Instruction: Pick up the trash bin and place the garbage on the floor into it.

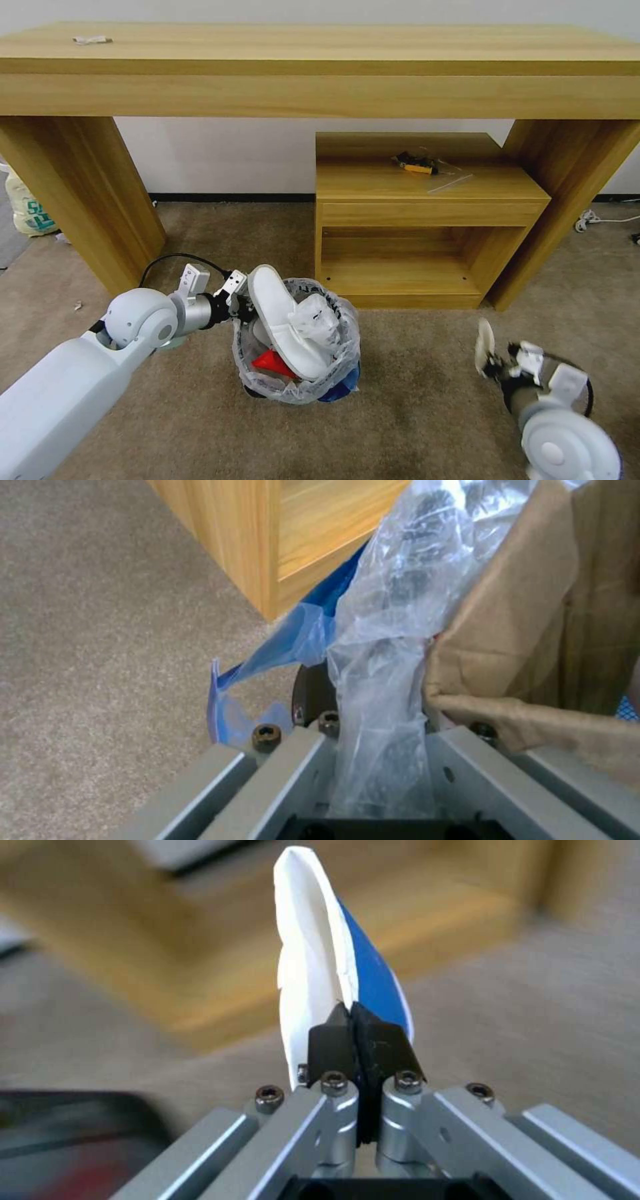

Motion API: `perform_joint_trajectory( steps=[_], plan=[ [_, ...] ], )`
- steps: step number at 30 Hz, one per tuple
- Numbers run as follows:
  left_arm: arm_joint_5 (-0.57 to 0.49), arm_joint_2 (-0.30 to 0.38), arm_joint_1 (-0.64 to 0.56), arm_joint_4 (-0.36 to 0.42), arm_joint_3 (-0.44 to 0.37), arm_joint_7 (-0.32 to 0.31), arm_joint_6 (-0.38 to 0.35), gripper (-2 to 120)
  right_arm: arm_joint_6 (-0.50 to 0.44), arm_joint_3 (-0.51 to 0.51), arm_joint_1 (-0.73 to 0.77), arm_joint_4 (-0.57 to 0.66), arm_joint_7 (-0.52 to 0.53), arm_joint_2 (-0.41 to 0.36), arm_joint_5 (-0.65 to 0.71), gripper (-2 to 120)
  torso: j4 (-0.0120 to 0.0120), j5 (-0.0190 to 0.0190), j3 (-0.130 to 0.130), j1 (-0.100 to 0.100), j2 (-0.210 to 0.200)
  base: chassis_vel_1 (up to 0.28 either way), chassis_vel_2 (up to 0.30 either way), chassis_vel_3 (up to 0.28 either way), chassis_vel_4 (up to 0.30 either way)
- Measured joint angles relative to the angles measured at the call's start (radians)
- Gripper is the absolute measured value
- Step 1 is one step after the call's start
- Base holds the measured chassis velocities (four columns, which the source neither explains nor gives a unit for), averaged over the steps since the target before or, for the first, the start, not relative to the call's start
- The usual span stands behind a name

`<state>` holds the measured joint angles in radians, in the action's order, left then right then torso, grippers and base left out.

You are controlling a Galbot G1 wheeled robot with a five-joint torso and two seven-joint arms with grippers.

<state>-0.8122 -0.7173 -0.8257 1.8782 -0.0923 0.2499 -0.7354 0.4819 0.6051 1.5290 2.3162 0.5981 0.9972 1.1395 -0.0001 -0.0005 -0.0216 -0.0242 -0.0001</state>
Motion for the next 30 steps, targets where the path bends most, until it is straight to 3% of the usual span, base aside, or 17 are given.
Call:
perform_joint_trajectory(
  steps=[12, 19, 25, 30],
  plan=[
    [0.007, -0.015, 0.015, -0.056, 0.033, -0.024, 0.000, 0, 0.010, -0.054, -0.161, 0.178, -0.227, -0.121, 0.257, 0, 0.0001, 0.0000, 0.000, 0.000, 0.000, 0.000, 0.000, 0.000, 0.000],
    [0.010, -0.027, 0.030, -0.082, 0.041, -0.014, 0.000, 0, 0.018, -0.089, -0.192, 0.193, -0.259, -0.142, 0.352, 0, -0.0001, 0.0001, 0.000, 0.000, 0.000, 0.000, 0.000, 0.000, 0.000],
    [0.010, -0.035, 0.041, -0.085, 0.046, -0.014, 0.000, 0, 0.041, -0.194, -0.251, 0.191, -0.258, -0.151, 0.349, 0, -0.0001, 0.0002, 0.000, 0.000, 0.000, 0.000, 0.000, 0.000, 0.000],
    [0.011, -0.034, 0.041, -0.077, 0.046, -0.014, 0.000, 0, 0.057, -0.217, -0.266, 0.175, -0.261, -0.164, 0.345, 0, 0.0000, 0.0000, 0.000, 0.000, 0.000, 0.000, 0.000, 0.000, 0.000]
  ],
)
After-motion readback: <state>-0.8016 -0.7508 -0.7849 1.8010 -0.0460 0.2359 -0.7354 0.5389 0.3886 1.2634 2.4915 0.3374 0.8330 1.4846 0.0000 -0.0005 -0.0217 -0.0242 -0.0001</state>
